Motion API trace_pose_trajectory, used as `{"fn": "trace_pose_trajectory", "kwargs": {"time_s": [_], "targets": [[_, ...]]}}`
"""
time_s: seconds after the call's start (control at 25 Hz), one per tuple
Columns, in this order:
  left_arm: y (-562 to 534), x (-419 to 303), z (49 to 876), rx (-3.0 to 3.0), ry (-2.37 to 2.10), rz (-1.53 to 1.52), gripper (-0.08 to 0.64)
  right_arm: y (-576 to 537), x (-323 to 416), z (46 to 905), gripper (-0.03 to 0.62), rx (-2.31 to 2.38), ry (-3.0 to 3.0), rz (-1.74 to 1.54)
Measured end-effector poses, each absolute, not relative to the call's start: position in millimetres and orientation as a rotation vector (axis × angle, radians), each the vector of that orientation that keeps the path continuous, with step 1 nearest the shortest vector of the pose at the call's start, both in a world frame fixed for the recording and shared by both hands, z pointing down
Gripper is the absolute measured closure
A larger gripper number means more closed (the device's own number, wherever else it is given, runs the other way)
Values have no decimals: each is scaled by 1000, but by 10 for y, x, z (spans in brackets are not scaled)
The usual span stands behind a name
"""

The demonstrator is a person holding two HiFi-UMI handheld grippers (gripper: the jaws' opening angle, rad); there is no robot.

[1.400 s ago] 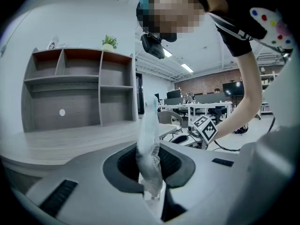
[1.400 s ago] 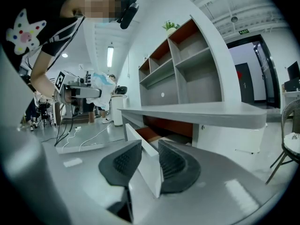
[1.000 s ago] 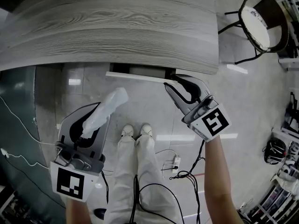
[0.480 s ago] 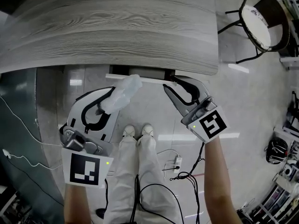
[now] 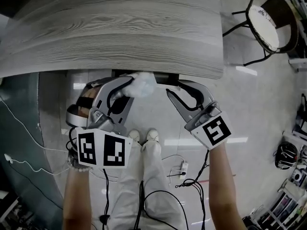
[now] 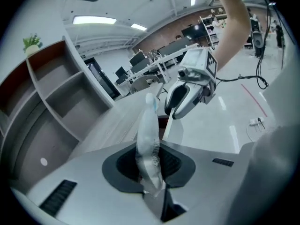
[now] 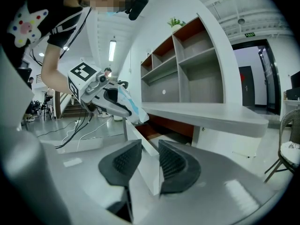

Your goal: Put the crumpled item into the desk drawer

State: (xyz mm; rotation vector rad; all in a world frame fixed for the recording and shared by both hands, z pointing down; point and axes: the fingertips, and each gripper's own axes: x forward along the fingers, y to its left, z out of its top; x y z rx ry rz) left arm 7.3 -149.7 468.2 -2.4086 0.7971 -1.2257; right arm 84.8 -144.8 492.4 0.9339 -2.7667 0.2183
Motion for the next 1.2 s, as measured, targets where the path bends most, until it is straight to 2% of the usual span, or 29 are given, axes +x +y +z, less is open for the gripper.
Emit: {"fn": "trace_pose_trajectory", "kwargs": {"time_s": [0.4,0.8,1.12,1.2], "targets": [[-1588,147,4876,-2384,698,-1356,505,-1454,849,4919,472,924,-2778,228],[-1501,159,4958,-2468,701,-1364,396,-1452,855,4938,469,939,-2781,257],[-1397,102,4849,-2616,837,-1223,394,-1410,902,5022,457,972,-2732,274],[-1365,79,4786,-2673,891,-1157,422,-1403,910,5012,456,1010,-2712,274]]}}
